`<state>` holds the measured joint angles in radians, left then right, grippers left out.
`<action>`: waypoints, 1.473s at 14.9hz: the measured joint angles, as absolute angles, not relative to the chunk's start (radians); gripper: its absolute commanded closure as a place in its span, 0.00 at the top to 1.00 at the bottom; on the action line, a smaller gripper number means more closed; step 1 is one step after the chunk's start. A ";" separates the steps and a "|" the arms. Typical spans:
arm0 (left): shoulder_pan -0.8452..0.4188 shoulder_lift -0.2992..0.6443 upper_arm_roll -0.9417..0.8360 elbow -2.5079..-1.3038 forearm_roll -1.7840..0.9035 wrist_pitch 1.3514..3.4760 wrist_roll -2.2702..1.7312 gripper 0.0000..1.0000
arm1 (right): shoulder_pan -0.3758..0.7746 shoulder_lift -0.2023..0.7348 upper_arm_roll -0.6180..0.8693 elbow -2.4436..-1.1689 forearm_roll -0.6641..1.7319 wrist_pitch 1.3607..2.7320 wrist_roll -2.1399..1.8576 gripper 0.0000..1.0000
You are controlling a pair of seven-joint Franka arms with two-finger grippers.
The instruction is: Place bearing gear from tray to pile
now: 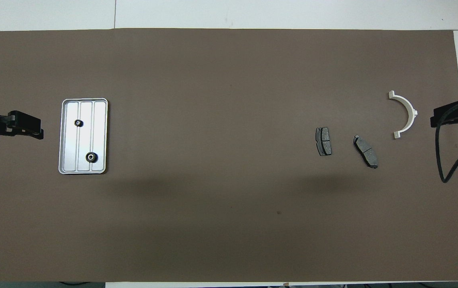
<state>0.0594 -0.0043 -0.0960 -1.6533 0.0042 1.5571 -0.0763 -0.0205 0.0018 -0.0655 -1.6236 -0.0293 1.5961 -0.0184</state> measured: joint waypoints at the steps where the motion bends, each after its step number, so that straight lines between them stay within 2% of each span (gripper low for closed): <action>1: 0.059 -0.004 -0.096 -1.653 0.004 1.557 -0.076 1.00 | -0.021 0.002 -0.066 -1.624 -0.029 1.596 -0.018 1.00; 14: 0.059 -0.006 -0.096 -1.660 0.004 1.586 -0.080 1.00 | -0.021 0.002 -0.067 -1.624 -0.029 1.599 -0.018 1.00; 22: 0.055 -0.014 -0.106 -1.849 0.004 1.774 -0.147 1.00 | -0.021 0.002 -0.067 -1.624 -0.029 1.599 -0.018 1.00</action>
